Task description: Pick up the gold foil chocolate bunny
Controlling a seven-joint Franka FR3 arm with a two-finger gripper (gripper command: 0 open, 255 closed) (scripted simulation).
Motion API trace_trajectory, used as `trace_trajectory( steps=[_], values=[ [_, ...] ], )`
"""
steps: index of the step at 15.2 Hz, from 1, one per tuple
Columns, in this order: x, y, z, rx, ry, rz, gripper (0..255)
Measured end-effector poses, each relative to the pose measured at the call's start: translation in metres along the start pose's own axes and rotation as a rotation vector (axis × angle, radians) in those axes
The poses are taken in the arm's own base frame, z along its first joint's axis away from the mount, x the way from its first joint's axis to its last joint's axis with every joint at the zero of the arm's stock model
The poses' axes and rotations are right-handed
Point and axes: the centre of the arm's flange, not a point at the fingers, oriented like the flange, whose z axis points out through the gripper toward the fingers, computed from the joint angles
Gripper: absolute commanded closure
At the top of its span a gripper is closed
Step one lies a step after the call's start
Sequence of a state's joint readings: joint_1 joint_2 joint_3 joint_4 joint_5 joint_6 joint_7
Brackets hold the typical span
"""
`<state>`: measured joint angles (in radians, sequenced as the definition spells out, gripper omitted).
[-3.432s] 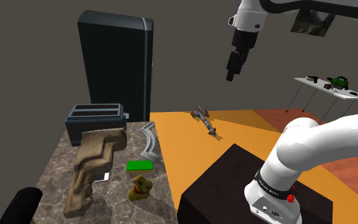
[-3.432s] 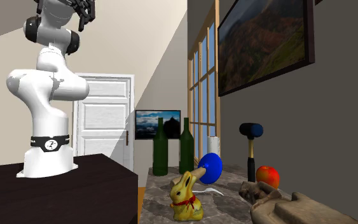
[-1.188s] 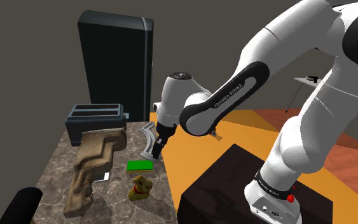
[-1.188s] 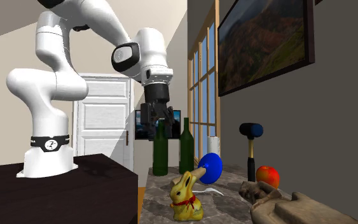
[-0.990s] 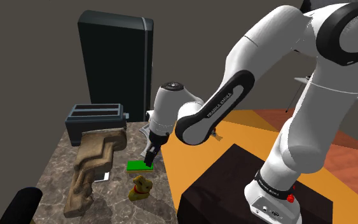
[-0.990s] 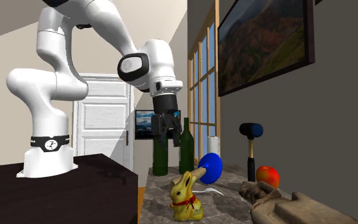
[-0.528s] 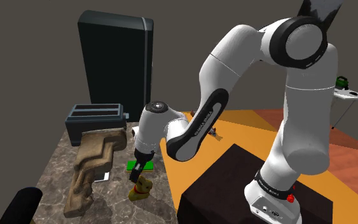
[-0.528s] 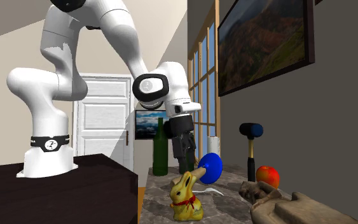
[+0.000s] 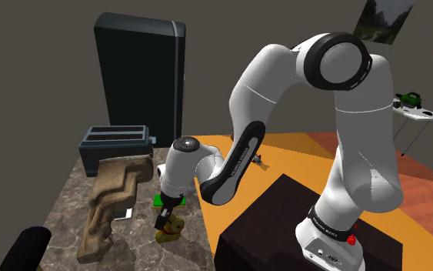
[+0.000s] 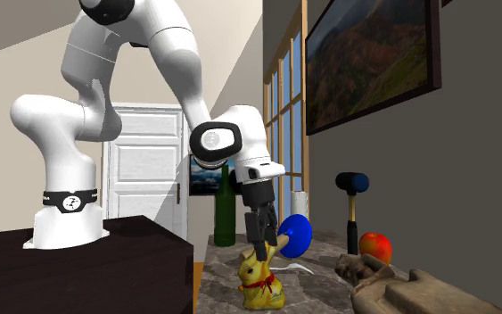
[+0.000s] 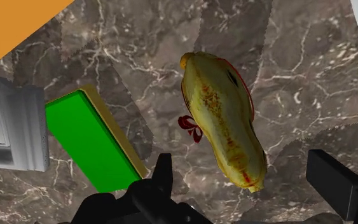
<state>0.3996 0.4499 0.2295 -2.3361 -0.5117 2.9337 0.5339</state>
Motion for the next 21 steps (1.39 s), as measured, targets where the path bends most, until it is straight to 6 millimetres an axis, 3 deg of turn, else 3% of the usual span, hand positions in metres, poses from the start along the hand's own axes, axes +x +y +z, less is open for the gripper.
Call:
trace_trajectory(
  steps=[1,12,21],
  values=[
    [0.0,0.0,0.002,0.0,0.0,0.0,255],
    [0.0,0.001,0.001,0.0,0.001,0.0,255],
    [0.008,0.0,-0.042,0.0,0.0,0.0,255]
  ],
)
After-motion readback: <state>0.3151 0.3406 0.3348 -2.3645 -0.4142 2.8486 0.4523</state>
